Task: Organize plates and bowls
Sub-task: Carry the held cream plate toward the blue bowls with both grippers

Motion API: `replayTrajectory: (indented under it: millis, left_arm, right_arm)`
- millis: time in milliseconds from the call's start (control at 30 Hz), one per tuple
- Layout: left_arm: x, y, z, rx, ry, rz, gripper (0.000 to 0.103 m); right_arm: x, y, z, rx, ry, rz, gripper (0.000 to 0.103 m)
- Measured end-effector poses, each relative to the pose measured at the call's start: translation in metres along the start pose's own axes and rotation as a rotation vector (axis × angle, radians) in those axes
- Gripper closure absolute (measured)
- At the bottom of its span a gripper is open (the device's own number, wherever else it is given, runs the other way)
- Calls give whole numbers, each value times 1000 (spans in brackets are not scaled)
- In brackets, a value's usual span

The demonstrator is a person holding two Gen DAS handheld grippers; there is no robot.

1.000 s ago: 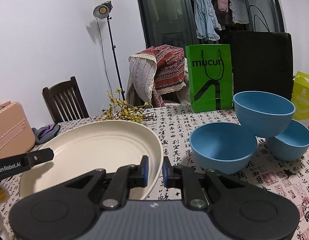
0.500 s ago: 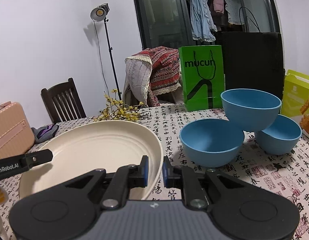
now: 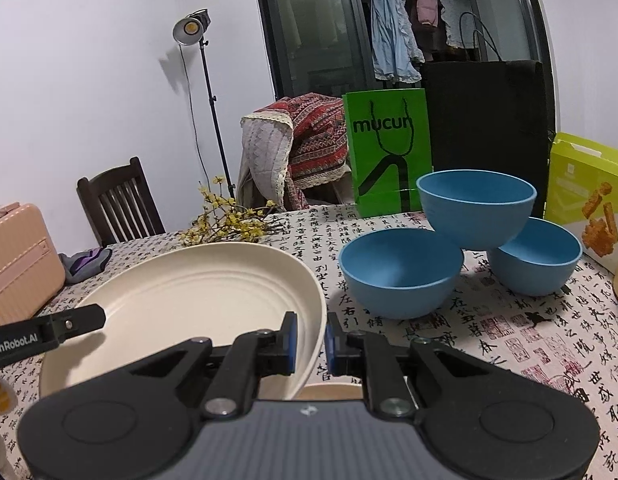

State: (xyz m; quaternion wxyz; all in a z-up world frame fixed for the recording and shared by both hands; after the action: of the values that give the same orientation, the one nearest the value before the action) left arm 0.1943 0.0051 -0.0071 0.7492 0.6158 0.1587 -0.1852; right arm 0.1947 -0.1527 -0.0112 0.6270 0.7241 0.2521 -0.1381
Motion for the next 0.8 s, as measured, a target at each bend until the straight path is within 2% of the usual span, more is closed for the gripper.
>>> replayTrajectory:
  millis: [800]
  left_arm:
    - [-1,-23,25,29,-20,-26,80]
  right_arm:
    - [-13,-21,29,36,-20,-3,89]
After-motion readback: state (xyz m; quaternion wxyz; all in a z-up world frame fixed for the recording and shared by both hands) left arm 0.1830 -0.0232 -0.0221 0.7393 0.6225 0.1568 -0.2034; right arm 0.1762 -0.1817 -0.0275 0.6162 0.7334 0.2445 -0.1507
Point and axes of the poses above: each gripper's, at about its wrist camera, not at the fingertips, and x roughly the way its jaws point, z to its right, y to its top, the point moved 3 cm from there along x, roughly the way its jaws point, and after that the axes turned 3 degrees about -z, right-handed, at the moved point
